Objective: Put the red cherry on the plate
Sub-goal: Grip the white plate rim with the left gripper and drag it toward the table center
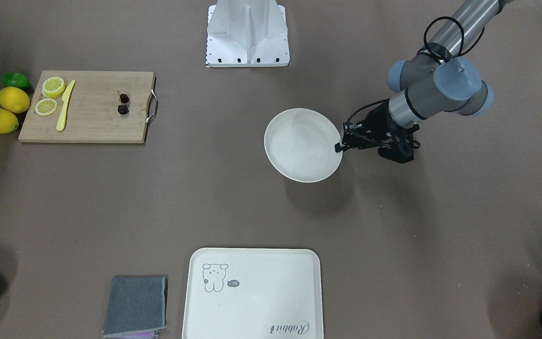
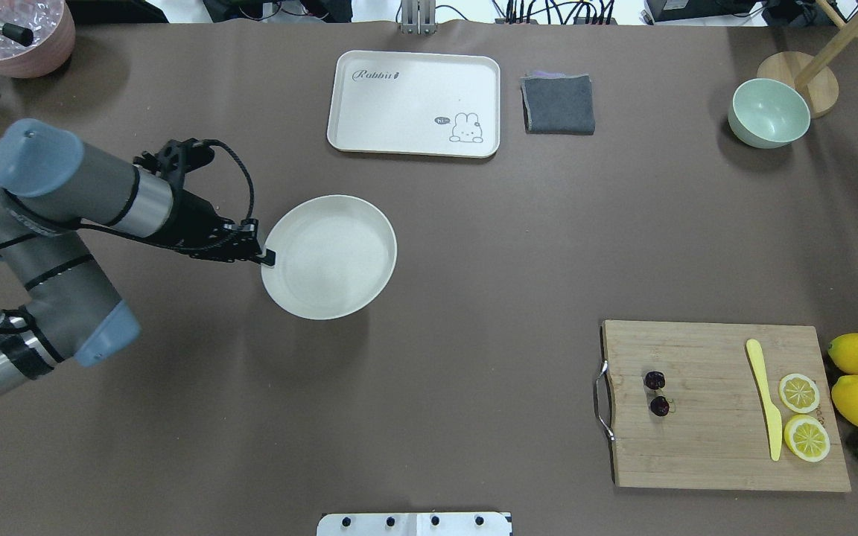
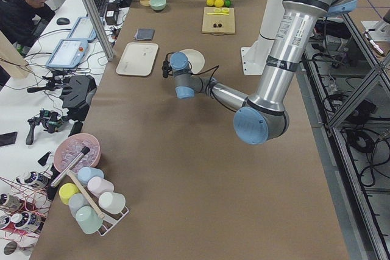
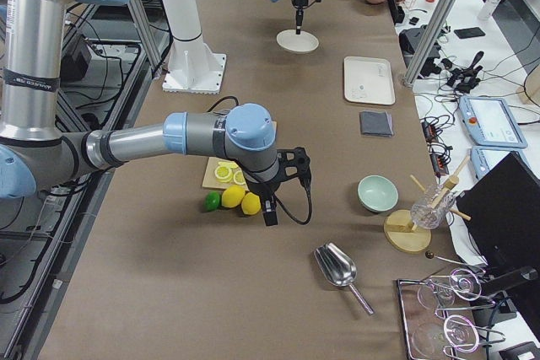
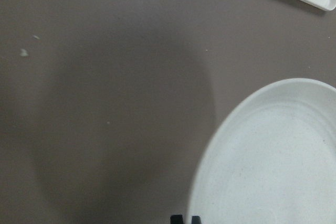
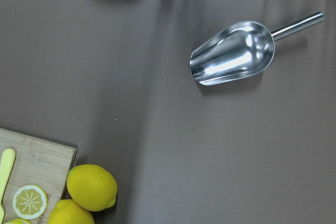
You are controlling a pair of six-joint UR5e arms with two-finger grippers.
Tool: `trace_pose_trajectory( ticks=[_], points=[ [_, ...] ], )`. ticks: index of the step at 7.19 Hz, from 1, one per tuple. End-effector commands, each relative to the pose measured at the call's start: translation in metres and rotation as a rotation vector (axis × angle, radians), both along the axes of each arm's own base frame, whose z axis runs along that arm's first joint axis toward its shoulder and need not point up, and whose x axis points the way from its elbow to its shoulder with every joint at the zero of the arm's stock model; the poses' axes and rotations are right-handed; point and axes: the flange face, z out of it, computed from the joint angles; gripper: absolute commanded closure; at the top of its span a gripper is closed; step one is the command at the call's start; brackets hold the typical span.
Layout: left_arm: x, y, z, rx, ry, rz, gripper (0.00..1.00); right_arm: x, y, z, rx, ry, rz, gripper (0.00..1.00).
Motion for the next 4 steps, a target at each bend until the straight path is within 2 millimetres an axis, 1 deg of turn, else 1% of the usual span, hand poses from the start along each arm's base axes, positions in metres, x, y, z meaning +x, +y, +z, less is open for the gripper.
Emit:
trace_pose_trajectory(
  ticks=[1,2,4],
  points=[
    [0.048,0.010,-0.036,-0.021,-0.068,-0.030,1.00,0.005,0.001,0.000,0.000,0.009,0.011,0.00],
    [0.067,0.023,-0.034,-0.010,-0.086,-0.038,1.00,0.007,0.002,0.001,-0.002,0.008,0.016,0.01],
    [0.089,0.029,-0.054,-0.003,-0.117,-0.062,1.00,0.010,0.010,0.005,-0.007,0.007,0.021,0.00]
  ],
)
